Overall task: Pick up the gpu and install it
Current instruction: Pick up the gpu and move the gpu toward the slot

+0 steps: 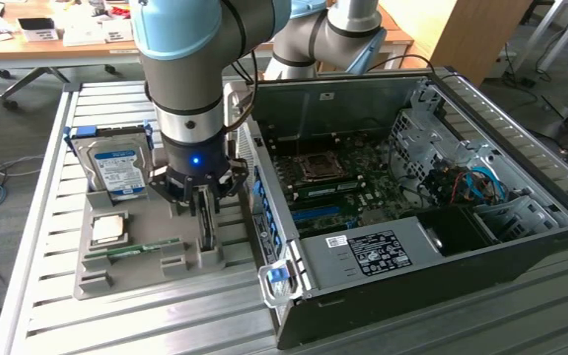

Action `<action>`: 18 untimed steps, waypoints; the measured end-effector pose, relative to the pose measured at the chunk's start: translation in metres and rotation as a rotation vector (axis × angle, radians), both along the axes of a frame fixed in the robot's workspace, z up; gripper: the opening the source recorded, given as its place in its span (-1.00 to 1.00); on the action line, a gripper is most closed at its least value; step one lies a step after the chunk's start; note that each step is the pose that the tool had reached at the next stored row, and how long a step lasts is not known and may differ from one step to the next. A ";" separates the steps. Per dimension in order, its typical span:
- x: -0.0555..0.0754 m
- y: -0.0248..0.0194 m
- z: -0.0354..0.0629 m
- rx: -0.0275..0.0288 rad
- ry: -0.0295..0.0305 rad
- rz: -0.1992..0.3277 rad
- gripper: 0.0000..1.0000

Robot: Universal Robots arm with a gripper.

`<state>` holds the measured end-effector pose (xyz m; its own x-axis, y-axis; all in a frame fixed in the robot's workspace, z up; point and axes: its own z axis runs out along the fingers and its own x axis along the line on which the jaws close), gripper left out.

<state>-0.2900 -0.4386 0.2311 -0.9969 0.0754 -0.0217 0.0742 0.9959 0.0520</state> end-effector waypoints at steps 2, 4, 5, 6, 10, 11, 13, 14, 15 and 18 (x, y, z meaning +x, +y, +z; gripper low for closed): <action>0.000 0.0000 0.0000 -0.0002 0.0002 0.000 -0.14; 0.000 0.0000 -0.0001 0.0000 0.0000 0.000 -0.14; 0.000 0.0000 -0.0001 0.0000 0.0000 0.000 -0.14; 0.000 0.0000 -0.0001 0.0000 0.0000 0.000 -0.14; 0.000 0.0000 -0.0001 0.0000 0.0000 0.000 -0.14; 0.000 0.0000 -0.0001 0.0000 0.0000 0.000 -0.14; 0.000 0.0000 -0.0001 0.0000 0.0000 0.000 -0.16; 0.000 0.0000 -0.0001 0.0001 -0.0001 0.000 -0.30; 0.000 0.0000 -0.0001 0.0000 0.0000 0.000 -0.30; 0.000 0.0000 -0.0001 0.0001 0.0000 0.000 -0.30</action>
